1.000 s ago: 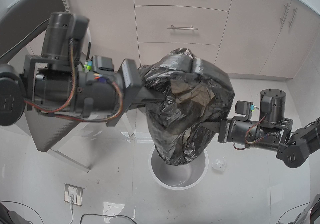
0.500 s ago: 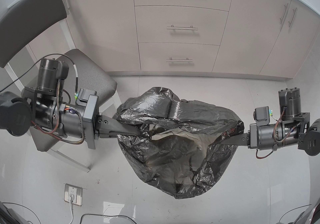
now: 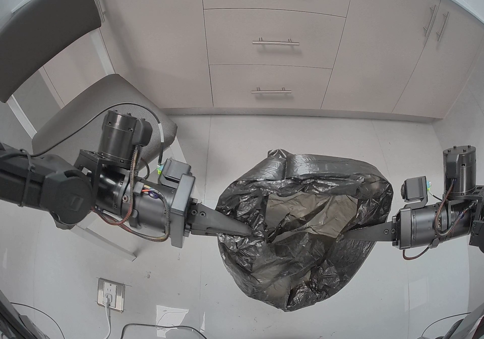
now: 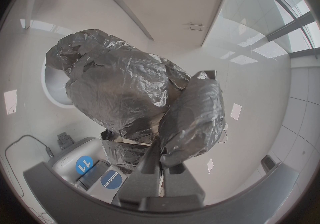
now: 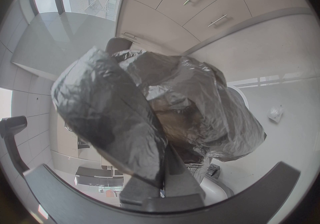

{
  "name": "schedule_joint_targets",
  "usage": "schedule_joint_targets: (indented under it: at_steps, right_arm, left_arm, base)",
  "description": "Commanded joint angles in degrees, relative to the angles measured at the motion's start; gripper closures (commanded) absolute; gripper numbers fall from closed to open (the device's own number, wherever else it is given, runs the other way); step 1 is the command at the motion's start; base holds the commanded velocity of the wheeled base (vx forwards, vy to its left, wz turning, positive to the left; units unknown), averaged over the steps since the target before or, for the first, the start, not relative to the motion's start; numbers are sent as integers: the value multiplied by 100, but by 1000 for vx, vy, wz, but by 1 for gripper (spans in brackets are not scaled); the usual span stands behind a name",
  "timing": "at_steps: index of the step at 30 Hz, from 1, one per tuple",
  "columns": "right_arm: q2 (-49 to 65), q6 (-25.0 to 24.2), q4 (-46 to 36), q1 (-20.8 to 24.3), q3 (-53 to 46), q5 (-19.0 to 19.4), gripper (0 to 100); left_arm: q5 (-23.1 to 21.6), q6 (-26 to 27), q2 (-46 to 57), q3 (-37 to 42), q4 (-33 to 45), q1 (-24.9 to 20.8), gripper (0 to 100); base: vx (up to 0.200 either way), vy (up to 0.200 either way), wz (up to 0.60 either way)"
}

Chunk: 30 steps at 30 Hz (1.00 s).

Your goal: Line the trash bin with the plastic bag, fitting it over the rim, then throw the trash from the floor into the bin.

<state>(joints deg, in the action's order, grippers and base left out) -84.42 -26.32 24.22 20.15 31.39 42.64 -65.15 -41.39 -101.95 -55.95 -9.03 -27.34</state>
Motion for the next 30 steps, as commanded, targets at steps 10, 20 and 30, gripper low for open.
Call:
schedule_joint_targets:
  at_steps: [10, 20, 30]
  right_arm:
    - [-540, 197, 399, -2, -239, -10, 100]
    - [-804, 136, 909, 121, 43, -46, 100]
    - [-1279, 153, 918, 411, 403, -186, 100]
  left_arm:
    - [2, -27, -818, 14, -222, -201, 100]
    - [11, -54, -229, 23, -239, 80, 100]
    - [11, -62, -141, -3, -248, 265, 100]
  base:
    - [0, 0, 0]
    - [0, 0, 0]
    - [0, 0, 0]
